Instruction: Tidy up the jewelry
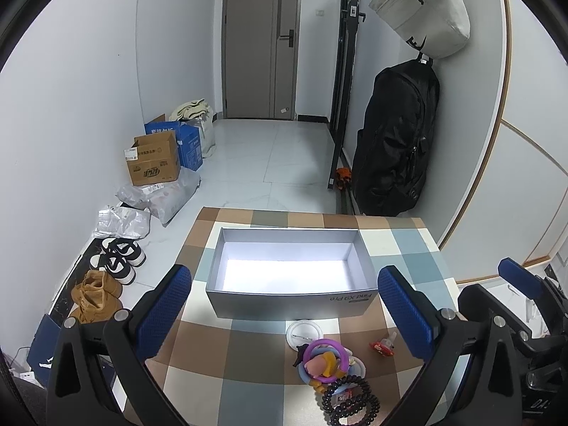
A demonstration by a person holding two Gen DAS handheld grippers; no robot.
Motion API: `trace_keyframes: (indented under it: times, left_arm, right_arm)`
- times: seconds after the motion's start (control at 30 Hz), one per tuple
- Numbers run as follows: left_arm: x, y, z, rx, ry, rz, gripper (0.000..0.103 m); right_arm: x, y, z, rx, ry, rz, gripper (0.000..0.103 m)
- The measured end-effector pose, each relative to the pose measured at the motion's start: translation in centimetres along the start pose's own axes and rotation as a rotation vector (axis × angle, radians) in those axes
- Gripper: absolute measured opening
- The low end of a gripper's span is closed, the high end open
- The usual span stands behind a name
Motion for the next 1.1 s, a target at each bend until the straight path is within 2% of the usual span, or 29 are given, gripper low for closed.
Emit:
trace_keyframes:
  times: [0.73,0.93,1.1]
  left_arm:
    - [-0.4,0.3,0.8,-0.030,0.007,-0.018,0.102]
    - [-0.6,0.3,1.0,-0.047,0.031,-0.029,0.102]
    - [-1.2,0.8,1.7,-0.092,0.068,-0.042,0.102]
  right_arm:
    - [0.6,0.1,0.4,-0.014,0.009,0.011,0.103]
    - [0.6,0.0,0.3,-0.017,0.006,0.010,0.103]
    - [0.8,0.1,0.5,-0.031,0.021,0.017,0.103]
Point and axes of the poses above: each gripper's, at about its wrist camera, not at the fingertips, and z roughly the way its jaws point, x to its right, y to its underside, the point moved 5 cm from there along z, roughly the way its jaws point, and after that the axes turned 8 degrees about -x, right-handed, at the moved point
